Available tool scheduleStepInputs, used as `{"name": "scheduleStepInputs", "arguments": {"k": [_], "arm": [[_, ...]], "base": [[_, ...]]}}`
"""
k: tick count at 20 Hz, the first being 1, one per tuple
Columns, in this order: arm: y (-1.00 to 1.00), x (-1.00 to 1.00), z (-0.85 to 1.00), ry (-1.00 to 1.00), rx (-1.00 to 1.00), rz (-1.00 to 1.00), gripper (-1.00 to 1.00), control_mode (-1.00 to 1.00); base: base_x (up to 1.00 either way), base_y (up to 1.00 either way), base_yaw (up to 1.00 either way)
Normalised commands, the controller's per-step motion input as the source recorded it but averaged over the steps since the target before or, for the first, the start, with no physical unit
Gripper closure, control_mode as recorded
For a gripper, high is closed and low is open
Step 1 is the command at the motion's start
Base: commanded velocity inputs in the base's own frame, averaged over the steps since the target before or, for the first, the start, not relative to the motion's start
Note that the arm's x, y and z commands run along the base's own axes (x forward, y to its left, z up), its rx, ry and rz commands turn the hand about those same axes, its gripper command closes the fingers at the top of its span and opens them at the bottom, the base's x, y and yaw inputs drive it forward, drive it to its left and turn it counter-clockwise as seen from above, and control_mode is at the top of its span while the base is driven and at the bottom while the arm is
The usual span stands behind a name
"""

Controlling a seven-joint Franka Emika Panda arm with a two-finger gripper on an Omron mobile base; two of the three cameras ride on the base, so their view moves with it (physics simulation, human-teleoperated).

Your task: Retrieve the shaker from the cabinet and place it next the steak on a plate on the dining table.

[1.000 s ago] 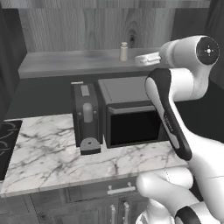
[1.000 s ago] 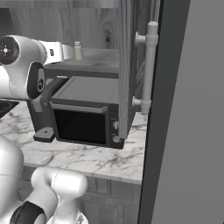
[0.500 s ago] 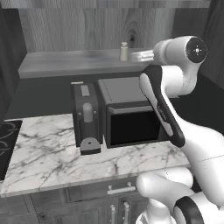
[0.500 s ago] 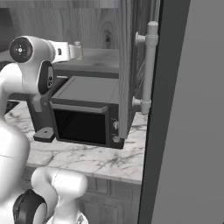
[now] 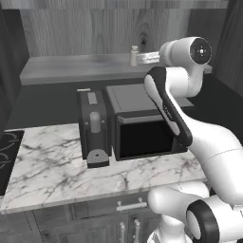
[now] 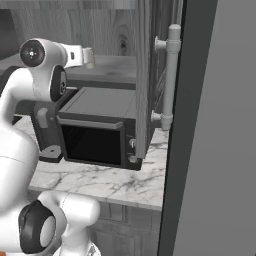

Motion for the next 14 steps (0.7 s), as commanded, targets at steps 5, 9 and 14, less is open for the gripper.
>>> {"name": "scheduleStepInputs", "arguments": {"k": [5, 9, 14], "arm": [[0.01, 0.18, -0.04, 0.0, 0.0, 0.0, -1.0, -1.0], [0.0, 0.2, -0.02, 0.0, 0.0, 0.0, -1.0, -1.0], [0.03, 0.27, -0.12, 0.0, 0.0, 0.0, -1.0, -1.0]], "base": [[0.0, 0.0, 0.0], [0.0, 0.0, 0.0], [0.0, 0.0, 0.0]]}}
